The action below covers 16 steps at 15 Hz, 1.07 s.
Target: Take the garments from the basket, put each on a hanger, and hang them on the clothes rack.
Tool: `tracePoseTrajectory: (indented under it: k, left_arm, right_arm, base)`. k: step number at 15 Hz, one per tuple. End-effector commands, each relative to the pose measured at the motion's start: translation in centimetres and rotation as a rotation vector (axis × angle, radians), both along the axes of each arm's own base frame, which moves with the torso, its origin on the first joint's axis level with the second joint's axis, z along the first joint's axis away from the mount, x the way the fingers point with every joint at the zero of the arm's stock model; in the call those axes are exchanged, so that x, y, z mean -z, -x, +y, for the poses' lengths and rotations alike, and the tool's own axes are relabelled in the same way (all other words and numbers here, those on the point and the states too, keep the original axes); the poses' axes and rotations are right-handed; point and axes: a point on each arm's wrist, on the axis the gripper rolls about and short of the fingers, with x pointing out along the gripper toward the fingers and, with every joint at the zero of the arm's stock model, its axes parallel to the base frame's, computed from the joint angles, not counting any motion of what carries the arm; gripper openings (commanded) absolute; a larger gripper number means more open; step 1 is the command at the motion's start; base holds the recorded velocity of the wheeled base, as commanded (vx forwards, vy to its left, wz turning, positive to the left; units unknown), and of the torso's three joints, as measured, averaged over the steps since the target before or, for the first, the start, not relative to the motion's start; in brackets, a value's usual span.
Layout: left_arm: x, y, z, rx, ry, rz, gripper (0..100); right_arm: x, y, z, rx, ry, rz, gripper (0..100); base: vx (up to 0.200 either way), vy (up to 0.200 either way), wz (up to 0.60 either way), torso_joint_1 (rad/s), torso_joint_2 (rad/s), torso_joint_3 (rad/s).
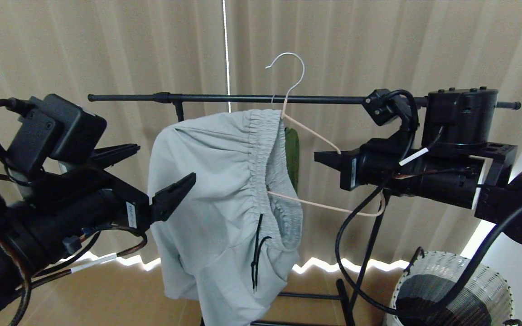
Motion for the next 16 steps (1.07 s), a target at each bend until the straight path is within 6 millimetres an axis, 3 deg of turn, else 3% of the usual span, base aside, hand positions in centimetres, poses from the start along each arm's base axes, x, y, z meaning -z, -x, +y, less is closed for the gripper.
tracePoseTrajectory:
  k: [1,4,6,9,16]
  left_arm:
    - [-0.6,0.1,0.9,-0.034,0.014,-0.026,100]
    - [-0.9,0.1,0.9,-0.036,0.012,-0.036,100]
    - [-2.1,0.0,0.9,-0.029,-0.024,-0.096,100]
    - [-4.2,-1.9,-0.5,-0.017,-0.066,-0.162,100]
    - [-1.5,-3.6,-2.7,0.117,-0.244,-0.136,100]
  right_arm:
    - [-0.4,1.2,-1.1,0.012,0.004,-0.015,0]
    - [0.0,1.3,-1.4,0.038,0.018,-0.011,0]
    - [0.4,1.4,-1.5,0.059,0.080,-0.047,0]
    - [0.4,1.4,-1.4,0.055,0.087,-0.052,0]
    - [0.6,1.9,-0.5,0.020,0.090,-0.046,0]
  base:
    - [0.000,0.000,0.00,0.000,0.00,0.000]
    - [0.000,0.000,0.00,0.000,0.00,0.000]
    - [0.000,0.000,0.00,0.000,0.00,0.000]
    - [0.000,0.000,0.00,0.000,0.00,0.000]
    - [0.000,0.000,0.00,0.000,0.00,0.000]
